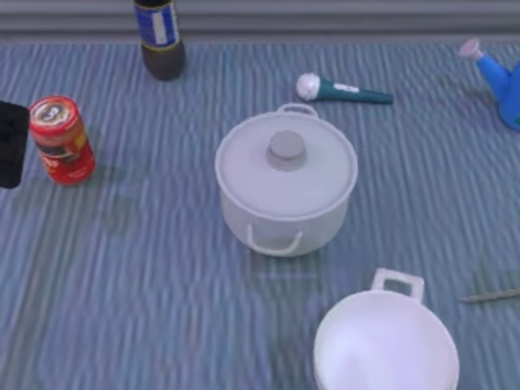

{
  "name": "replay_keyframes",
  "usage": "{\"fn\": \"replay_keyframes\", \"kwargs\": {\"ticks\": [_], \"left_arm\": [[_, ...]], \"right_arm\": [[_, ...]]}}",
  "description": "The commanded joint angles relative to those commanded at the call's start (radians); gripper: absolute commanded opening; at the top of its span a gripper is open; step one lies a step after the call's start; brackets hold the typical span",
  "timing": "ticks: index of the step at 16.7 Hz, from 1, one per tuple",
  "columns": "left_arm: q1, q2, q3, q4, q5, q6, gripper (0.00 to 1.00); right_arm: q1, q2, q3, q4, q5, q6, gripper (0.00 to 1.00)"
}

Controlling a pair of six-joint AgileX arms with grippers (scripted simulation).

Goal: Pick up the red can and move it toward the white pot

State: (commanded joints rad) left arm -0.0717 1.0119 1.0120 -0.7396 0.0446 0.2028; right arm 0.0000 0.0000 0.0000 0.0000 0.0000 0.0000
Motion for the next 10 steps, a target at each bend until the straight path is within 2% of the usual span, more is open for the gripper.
{"fn": "replay_keyframes", "kwargs": {"ticks": [6,10], "left_arm": [[0.0,0.596,0.691,-0.282,-0.01,0.12,1.0],[0.013,0.986,1.07,-0.453,-0.023,0.189,1.0]], "right_arm": [[0.0,0.0,0.0,0.0,0.0,0.0,1.0],[0.0,0.0,0.0,0.0,0.0,0.0,1.0]]}}
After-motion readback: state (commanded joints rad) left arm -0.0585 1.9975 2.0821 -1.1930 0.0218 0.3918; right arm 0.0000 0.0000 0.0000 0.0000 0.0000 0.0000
